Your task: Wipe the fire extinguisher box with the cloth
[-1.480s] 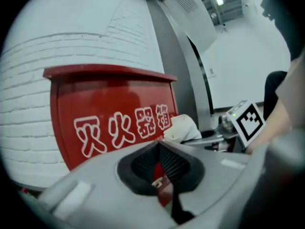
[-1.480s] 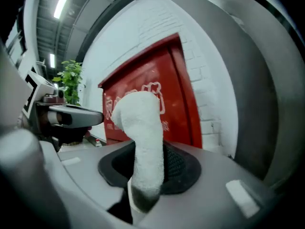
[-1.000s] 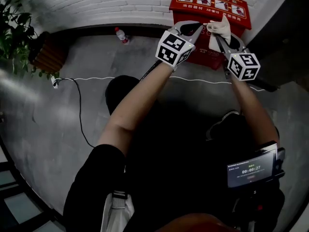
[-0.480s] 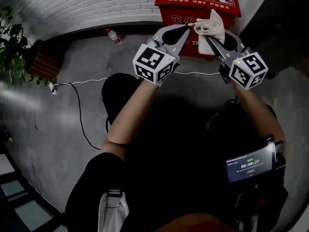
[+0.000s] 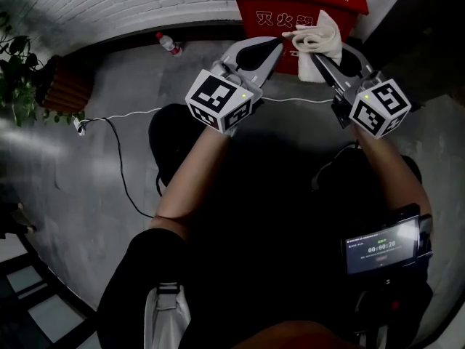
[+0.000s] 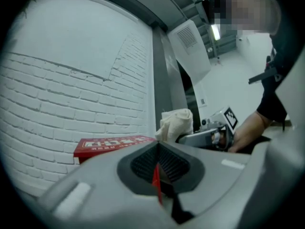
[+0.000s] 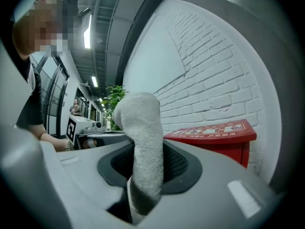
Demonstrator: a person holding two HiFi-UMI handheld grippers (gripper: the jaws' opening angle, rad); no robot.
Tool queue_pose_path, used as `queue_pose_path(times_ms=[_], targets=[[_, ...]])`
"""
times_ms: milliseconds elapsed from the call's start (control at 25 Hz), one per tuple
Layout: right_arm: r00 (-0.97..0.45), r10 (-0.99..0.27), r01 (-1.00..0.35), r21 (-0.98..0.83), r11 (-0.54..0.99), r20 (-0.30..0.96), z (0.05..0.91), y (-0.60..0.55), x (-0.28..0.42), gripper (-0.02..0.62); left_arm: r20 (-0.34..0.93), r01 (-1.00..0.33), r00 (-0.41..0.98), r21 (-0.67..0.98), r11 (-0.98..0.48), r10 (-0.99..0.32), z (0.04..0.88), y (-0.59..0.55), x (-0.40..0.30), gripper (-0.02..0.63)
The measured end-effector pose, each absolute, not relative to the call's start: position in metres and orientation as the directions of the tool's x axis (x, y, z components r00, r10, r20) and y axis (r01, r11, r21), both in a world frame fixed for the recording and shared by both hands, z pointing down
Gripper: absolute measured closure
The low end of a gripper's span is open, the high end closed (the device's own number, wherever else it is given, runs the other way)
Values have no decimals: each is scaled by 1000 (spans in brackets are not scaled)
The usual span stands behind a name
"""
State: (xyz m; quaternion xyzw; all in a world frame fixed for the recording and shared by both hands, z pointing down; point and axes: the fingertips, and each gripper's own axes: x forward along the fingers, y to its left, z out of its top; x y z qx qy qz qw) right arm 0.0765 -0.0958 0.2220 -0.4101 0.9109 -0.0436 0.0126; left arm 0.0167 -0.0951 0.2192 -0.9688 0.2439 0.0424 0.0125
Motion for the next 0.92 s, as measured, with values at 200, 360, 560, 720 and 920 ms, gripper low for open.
queue_pose_path(times_ms=[200,360,560,720,920], targets=[[-656,-755,-754,-75,653,21,244,-86,74,471,-82,-467,882,-12,-884,-465,236,-86,13,607],[-645,-763,-764,-54,643,27,249,-88,74,471,-83,-461,885,-8,-888,-458,239,-87,11,607],[-633,-774,-774,-45,632,20,258,-88,81,471,-73,-445,893,4,-895,-444,250,-85,18,607],[-631,-775,-776,-24,631,33,255,-91,80,471,-72,-441,895,13,-897,-441,251,-87,18,607],[-631,-775,-776,-13,631,47,239,-103,76,471,-67,-451,890,15,-892,-451,239,-101,14,607]])
